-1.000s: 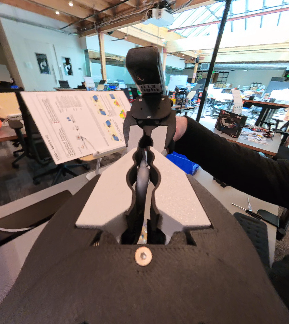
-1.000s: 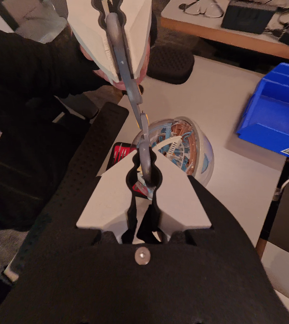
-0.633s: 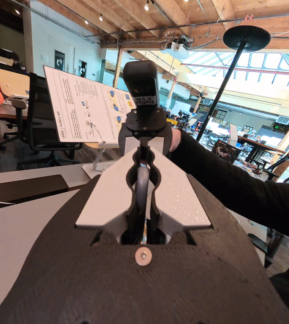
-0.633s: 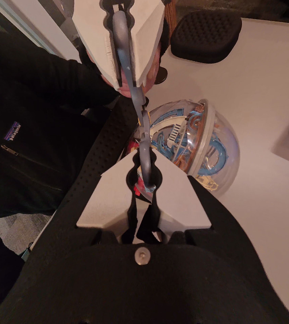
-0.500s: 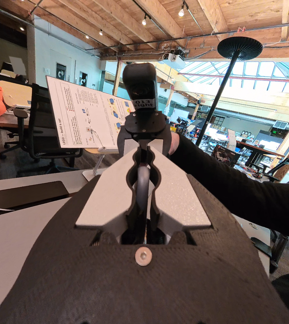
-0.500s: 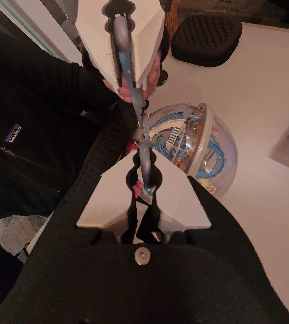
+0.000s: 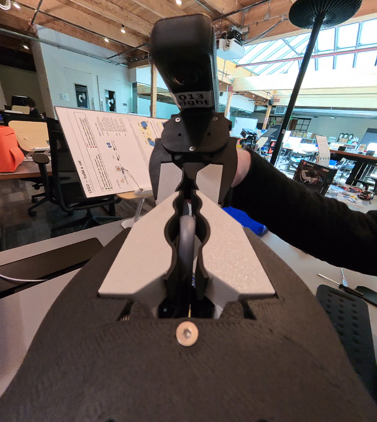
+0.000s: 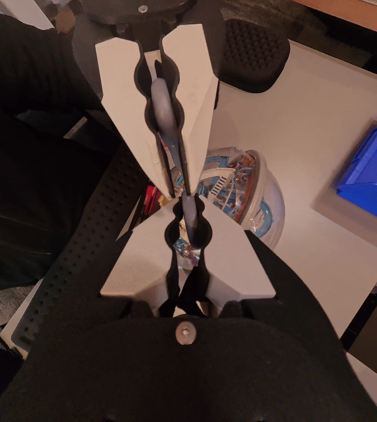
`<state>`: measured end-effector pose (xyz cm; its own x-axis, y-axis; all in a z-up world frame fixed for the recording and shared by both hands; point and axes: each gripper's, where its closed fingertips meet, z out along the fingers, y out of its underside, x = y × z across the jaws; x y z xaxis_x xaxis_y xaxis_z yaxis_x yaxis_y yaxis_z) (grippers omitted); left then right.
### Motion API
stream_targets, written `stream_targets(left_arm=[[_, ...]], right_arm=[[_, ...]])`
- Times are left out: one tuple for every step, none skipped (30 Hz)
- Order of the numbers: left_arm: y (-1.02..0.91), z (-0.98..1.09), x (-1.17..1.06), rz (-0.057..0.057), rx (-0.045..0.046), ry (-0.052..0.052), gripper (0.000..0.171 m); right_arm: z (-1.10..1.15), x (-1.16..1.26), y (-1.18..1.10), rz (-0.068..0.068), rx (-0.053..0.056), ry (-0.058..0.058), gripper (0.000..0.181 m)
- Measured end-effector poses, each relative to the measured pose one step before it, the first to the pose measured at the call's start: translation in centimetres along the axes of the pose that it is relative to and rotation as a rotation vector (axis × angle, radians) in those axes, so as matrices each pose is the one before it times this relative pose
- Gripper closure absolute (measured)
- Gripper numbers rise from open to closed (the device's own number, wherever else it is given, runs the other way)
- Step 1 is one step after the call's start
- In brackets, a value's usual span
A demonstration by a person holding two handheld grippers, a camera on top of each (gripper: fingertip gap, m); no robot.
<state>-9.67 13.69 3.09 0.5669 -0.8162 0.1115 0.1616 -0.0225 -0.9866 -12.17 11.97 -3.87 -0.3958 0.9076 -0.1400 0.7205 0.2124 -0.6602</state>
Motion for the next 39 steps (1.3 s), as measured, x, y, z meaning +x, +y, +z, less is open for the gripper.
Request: stream_targets(left_arm=[[0.21,0.164,0.141,0.0079,-0.01617,0.007,0.169],[0.035,0.079,-0.117,-0.0031,-0.00544,-0.001,0.168],[-0.032,0.1,-0.059,0.0071,-0.00251,-0.0024,0.168],[0.121,0.171,0.099,0.0059,-0.00921,0.0026,0.168],[0.05,0.11,0.165,0.0051,-0.00576,0.0016,0.168],[0.133,0.199,0.263,0.0115,-0.01037,0.0033,0.168],[0.152,0.244,0.267,0.0117,-0.01451,0.0009,0.168],[0.16,0.352,0.109,0.0262,-0.01476,-0.0164,0.168],[-0.31,0.111,0.035,-0.0118,0.01467,0.0031,0.167],[-1.422,-0.572,-0.093,-0.0561,0.07699,0.0104,0.169],[0.296,0.117,-0.393,0.0399,-0.02432,-0.0451,0.168],[0.389,0.057,-0.148,0.0324,-0.01548,-0.0273,0.169],[0.51,0.196,0.202,-0.0138,-0.00859,0.0129,0.169],[0.455,0.167,0.099,0.0146,-0.01498,0.0109,0.169],[0.095,-0.056,-0.092,0.0124,-0.00995,0.0089,0.169],[-0.181,-0.113,-0.083,-0.0276,0.0155,0.0197,0.169],[-0.274,-0.123,-0.193,-0.0329,0.03344,0.0128,0.169],[-0.244,-0.176,-0.38,-0.0209,0.02179,-0.0017,0.168],[-0.299,-0.256,-0.321,-0.0022,0.00399,-0.0012,0.168],[-0.468,-0.255,-0.098,-0.0019,0.00752,0.0099,0.168],[-0.491,-0.208,0.038,-0.0138,0.01232,0.0161,0.168],[-0.335,-0.199,-0.1,-0.0018,0.01164,0.0009,0.168],[-0.133,-0.183,-0.118,-0.0007,0.00867,-0.0023,0.168],[0.011,-0.141,-0.023,-0.0113,0.0065,0.0086,0.168],[0.005,-0.107,0.022,-0.0128,0.00951,0.0128,0.168],[-0.033,-0.109,0.045,-0.0192,0.01292,0.0164,0.168],[-0.013,-0.121,0.005,-0.0202,0.01273,0.015,0.168],[-0.022,-0.172,-0.265,-0.0111,0.01131,-0.0066,0.169],[-0.073,-0.2,-0.124,-0.004,0.01311,-0.0045,0.169],[-0.065,-0.164,0.153,-0.0045,0.00972,0.0107,0.169],[-0.116,-0.145,0.063,0.0018,0.01212,-0.0021,0.168],[-0.01,-0.086,0.02,0.0006,0.00505,-0.0055,0.168],[0.011,-0.12,-0.012,0.0061,0.00487,-0.0078,0.168],[-0.061,-0.195,0.025,0.0102,0.00576,-0.002,0.168],[0.115,-0.188,-0.038,-0.0029,-0.00844,0.0024,0.168],[-0.013,-0.211,-0.039,-0.0073,-0.00248,0.0063,0.168],[-0.152,-0.289,0.023,0.0101,-0.00115,0.0079,0.167],[0.018,-0.332,-0.145,0.0163,-0.02068,-0.0086,0.165],[-0.104,-0.493,-0.157,0.0171,-0.01604,-0.013,0.158]], right_arm=[[-0.02,-0.079,0.009,-0.004,-0.0076,0.0031,0.178],[0.026,0.003,-0.001,-0.0021,-0.0097,0.0107,0.177],[-0.023,0.062,-0.062,0.002,-0.0039,0.0103,0.178],[-0.047,0.013,0.015,0.0021,-0.0056,0.0042,0.178],[-0.025,-0.088,0.076,-0.0015,-0.0115,0.0048,0.178],[-0.037,-0.138,0.046,-0.004,-0.0156,0.0065,0.178],[-0.02,-0.144,0.08,-0.0054,-0.021,0.0079,0.178],[0.046,-0.094,-0.036,-0.005,-0.0181,0.0098,0.178],[0.023,-0.213,-0.37,-0.0097,0.0121,-0.0009,0.178],[-0.339,-0.257,-1.294,0.0143,0.1055,-0.027,0.177],[-0.27,0.105,-1.136,0.03,0.1033,-0.0155,0.181],[0.19,0.328,0.261,0.0047,0.009,0.0173,0.181],[0.143,0.104,0.545,-0.0032,-0.0076,0.0099,0.181],[0.043,-0.004,0.595,0.0056,-0.0078,0.0009,0.181],[0.065,0.102,0.257,0.0166,0.0081,0.0102,0.181],[0.072,0.063,-0.035,0.0116,0.0167,0.0102,0.181],[-0.084,-0.007,0.093,-0.0037,0.0042,0.0095,0.181],[-0.418,0.287,0.152,-0.0087,-0.0016,0.0362,0.181],[-0.74,0.304,-0.172,-0.0061,0.0168,0.0459,0.181],[-0.882,0.018,-0.394,-0.0078,0.0303,0.0287,0.181],[-0.913,0.136,-0.168,-0.0071,0.0194,0.0376,0.176],[-0.887,0.281,0.274,-0.0089,0.0035,0.0481,0.162],[-0.84,0.293,0.606,-0.0098,-0.0007,0.043,0.151],[-0.684,0.407,0.739,-0.0019,0.0031,0.0372,0.147],[-0.377,0.438,0.714,0.006,0.0134,0.0266,0.141],[-0.015,0.374,0.491,0.0149,0.031,0.0094,0.134],[0.292,0.411,0.409,0.0273,0.0339,-0.0021,0.131],[0.545,0.135,0.646,0.0322,0.0143,-0.0286,0.127],[0.671,-0.146,0.665,0.026,0.007,-0.0459,0.125],[0.698,-0.003,0.322,0.0163,0.0238,-0.0323,0.127],[0.698,-0.033,0.248,0.017,0.022,-0.0317,0.131],[0.654,-0.185,0.366,0.0195,0.0068,-0.0437,0.14],[0.465,-0.245,0.004,0.0103,0.0253,-0.0413,0.159],[0.289,-0.291,-0.24,-0.001,0.0407,-0.0313,0.167],[0.237,-0.299,0.036,-0.0019,0.0216,-0.0247,0.169],[0.167,-0.191,0.118,0.0014,0.0103,-0.0148,0.171],[0.062,-0.175,-0.024,0.0006,0.0114,-0.0086,0.172],[-0.01,-0.168,-0.051,-0.0078,0.0045,-0.0012,0.173],[-0.051,-0.038,0.005,-0.0104,-0.0058,0.0116,0.174]])
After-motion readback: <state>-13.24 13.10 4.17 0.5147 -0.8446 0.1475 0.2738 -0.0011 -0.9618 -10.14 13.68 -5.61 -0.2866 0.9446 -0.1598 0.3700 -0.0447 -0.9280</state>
